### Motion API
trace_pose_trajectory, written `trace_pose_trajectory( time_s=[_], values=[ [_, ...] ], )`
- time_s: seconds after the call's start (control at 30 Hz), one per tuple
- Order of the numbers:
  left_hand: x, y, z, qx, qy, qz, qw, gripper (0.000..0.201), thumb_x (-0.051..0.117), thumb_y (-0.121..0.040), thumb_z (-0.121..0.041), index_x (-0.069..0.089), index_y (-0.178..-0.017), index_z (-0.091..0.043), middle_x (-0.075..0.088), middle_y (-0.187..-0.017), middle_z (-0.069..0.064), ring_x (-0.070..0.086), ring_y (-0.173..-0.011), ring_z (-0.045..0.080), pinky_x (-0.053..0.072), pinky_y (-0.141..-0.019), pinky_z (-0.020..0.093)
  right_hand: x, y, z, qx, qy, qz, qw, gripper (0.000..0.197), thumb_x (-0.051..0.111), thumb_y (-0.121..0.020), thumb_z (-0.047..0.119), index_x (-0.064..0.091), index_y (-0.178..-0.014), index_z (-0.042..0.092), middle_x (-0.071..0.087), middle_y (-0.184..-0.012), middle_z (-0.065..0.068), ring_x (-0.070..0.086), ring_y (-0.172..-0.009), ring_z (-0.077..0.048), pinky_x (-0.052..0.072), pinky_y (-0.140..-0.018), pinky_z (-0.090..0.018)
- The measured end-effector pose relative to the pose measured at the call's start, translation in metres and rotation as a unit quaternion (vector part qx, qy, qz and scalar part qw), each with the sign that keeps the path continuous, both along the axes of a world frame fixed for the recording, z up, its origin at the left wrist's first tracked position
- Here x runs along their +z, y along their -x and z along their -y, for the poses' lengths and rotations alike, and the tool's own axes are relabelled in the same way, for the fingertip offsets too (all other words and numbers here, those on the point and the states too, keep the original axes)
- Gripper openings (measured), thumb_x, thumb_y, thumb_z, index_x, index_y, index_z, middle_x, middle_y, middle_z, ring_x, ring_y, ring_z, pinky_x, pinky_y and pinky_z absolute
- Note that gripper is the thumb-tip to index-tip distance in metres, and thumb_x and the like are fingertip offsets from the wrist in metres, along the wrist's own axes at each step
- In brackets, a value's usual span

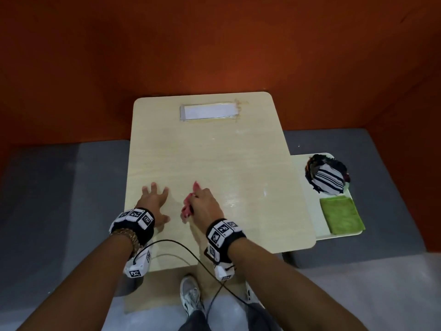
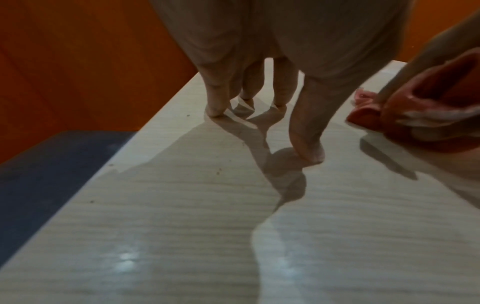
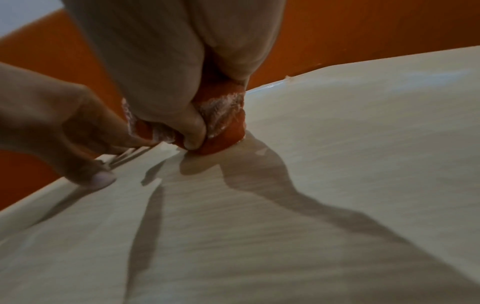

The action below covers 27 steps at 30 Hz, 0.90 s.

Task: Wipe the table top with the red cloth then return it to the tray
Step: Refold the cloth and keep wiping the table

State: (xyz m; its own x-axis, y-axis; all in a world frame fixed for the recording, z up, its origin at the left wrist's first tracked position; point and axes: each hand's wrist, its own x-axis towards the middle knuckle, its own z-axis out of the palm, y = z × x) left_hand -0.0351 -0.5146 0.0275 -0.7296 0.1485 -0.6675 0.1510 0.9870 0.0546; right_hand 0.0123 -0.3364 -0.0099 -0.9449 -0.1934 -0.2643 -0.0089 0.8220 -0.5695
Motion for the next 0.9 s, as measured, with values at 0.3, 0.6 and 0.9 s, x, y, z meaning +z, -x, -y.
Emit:
trace_pose_trajectory(
  time_s=[0.3,0.6,0.9],
  values=[
    [0.0,-0.004,-0.005,0.005,0.022,0.01,1.0,0.103,0.067,-0.082,-0.04,-0.006,-0.153,-0.024,-0.021,-0.157,0.015,-0.014,-0.144,0.041,0.025,-0.116,0.049,0.036,-0.018,-0.16,-0.14,-0.124,-0.051,0.981,0.026,0.061,-0.088,0.011,0.07,-0.111,0.019,0.059,-0.126,-0.01,0.057,-0.094,-0.02,0.047,-0.09,-0.018],
    [-0.007,-0.023,-0.033,0.033,0.017,0.012,0.999,0.119,0.074,-0.073,-0.05,-0.008,-0.152,-0.016,-0.024,-0.155,0.019,-0.014,-0.143,0.044,0.02,-0.116,0.053,0.018,-0.036,-0.055,0.007,-0.085,-0.056,0.995,0.019,0.053,-0.094,0.016,0.066,-0.105,0.009,0.062,-0.106,-0.002,0.057,-0.079,-0.007,0.047,-0.073,-0.017],
    [-0.013,-0.019,-0.033,0.025,0.039,0.017,0.999,0.12,0.074,-0.072,-0.052,-0.008,-0.152,-0.015,-0.023,-0.155,0.021,-0.013,-0.143,0.046,0.024,-0.115,0.054,0.054,0.068,-0.14,0.006,-0.172,0.046,0.984,0.02,0.056,-0.089,0.019,0.075,-0.087,0.013,0.069,-0.107,-0.012,0.067,-0.094,-0.032,0.056,-0.085,-0.039]
  ],
)
